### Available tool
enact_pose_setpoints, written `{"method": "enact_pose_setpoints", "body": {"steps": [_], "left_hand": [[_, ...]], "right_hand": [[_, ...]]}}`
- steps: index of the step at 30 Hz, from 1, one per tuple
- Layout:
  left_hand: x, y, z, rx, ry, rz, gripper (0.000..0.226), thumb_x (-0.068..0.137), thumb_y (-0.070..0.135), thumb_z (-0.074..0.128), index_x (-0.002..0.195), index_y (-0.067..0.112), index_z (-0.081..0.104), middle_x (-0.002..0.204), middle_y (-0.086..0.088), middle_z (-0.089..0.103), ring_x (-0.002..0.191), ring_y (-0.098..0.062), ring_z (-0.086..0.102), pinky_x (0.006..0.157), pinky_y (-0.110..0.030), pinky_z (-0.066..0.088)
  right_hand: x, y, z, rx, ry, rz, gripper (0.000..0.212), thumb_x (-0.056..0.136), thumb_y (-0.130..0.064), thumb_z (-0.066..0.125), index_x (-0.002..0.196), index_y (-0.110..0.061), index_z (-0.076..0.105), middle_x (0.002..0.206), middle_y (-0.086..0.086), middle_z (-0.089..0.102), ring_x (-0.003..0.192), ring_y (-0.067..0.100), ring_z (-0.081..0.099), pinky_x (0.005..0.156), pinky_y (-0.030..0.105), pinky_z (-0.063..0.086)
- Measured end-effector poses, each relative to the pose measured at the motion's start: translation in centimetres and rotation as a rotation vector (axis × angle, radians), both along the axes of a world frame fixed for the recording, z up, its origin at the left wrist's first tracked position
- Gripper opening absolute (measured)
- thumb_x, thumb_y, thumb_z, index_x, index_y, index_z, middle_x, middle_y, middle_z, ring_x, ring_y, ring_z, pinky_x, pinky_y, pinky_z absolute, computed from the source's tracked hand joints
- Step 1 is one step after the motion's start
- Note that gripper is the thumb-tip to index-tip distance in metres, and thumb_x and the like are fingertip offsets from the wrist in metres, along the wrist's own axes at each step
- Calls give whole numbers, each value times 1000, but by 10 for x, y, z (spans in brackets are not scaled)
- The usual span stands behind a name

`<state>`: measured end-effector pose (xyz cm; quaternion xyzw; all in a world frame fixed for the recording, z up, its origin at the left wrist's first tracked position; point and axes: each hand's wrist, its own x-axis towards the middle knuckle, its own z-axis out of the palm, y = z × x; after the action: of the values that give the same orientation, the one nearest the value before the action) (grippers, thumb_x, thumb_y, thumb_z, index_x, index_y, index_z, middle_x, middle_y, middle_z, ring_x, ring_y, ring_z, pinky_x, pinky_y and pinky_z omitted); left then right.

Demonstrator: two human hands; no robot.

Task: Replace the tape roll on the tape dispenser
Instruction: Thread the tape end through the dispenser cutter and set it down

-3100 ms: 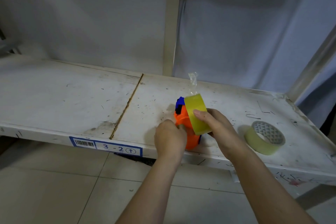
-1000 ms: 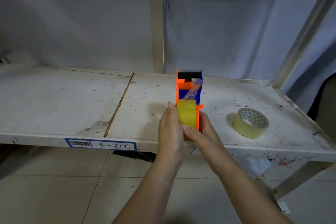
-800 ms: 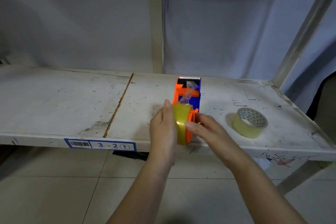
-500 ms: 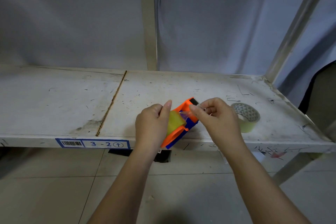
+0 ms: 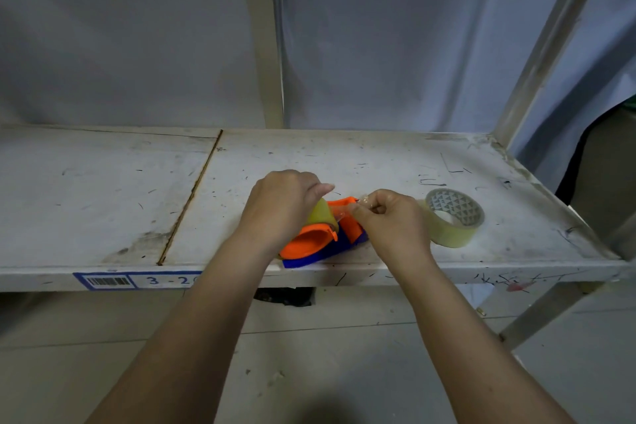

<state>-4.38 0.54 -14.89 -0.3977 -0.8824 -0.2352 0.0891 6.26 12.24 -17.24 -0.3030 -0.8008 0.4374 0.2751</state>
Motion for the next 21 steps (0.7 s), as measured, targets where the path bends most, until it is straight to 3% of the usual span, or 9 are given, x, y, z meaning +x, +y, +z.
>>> {"method": "enact_pose_setpoints", "body": {"steps": [4, 6, 12, 17, 21], "left_hand": [[11, -1, 11, -225, -81, -69, 74, 66, 75, 57, 116, 21, 63, 111, 2, 65, 101, -20, 57, 81, -35, 48], [14, 2, 17, -398, -55, -69, 84, 56, 74, 66, 119, 20, 55, 114, 3, 60, 103, -20, 53, 80, -35, 47], [17, 19, 16, -529, 24, -39, 70, 60, 64, 70, 110, 19, 52, 95, 4, 44, 95, -21, 46, 76, -36, 36], [10, 27, 23, -637, -59, -160, 71, 60, 57, 77, 117, 22, 52, 109, 0, 55, 100, -23, 54, 77, -38, 49], [7, 30, 25, -718, 1, -196, 73, 60, 59, 76, 119, 25, 51, 109, 0, 60, 96, -21, 53, 74, -34, 46]], "right_hand": [[0, 1, 1, -37, 36, 16, 26, 80, -25, 68, 56, -25, 59, 56, -12, 58, 60, 8, 54, 62, 28, 45], [0, 0, 2, -73, 54, 41, 25, 80, -26, 69, 56, -24, 60, 55, -11, 57, 59, 9, 54, 62, 31, 47], [1, -1, 4, -171, 68, 108, 20, 79, -23, 70, 60, -18, 65, 60, -5, 61, 63, 14, 55, 70, 41, 51], [2, 10, 0, -237, -14, 28, 26, 78, -27, 67, 54, -21, 58, 58, -3, 58, 60, 18, 52, 64, 39, 48], [2, 13, -2, -262, -51, 26, 25, 78, -30, 66, 55, -22, 60, 58, -3, 59, 62, 19, 54, 65, 39, 48]]}}
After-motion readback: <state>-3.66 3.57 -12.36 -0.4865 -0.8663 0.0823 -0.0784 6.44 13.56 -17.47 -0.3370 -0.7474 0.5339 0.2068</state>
